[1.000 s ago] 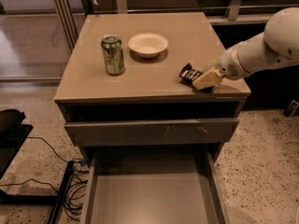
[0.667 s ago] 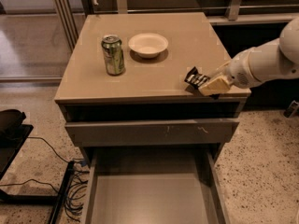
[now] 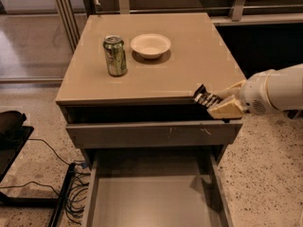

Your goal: Place rxbar chocolate into middle drawer

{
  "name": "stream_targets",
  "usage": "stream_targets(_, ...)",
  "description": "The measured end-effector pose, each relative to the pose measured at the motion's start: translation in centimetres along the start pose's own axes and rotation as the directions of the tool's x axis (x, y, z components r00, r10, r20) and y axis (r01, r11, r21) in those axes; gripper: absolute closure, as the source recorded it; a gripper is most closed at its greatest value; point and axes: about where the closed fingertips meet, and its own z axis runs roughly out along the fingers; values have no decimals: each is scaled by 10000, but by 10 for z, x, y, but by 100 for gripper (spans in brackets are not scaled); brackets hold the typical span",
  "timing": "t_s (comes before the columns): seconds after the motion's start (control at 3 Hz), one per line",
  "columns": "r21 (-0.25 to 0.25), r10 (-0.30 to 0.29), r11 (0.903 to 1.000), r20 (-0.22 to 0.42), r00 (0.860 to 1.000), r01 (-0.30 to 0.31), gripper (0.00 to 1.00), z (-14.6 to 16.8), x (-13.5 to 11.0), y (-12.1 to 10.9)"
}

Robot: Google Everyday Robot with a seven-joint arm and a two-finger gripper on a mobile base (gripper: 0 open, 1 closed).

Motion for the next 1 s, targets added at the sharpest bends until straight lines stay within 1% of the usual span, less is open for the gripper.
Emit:
stream_targets(0.33, -608, 632, 9961, -189, 9978, -642, 100, 8, 38, 42)
stream_targets(1.0, -691, 549, 9960, -202, 9983, -562, 100, 12, 36, 46)
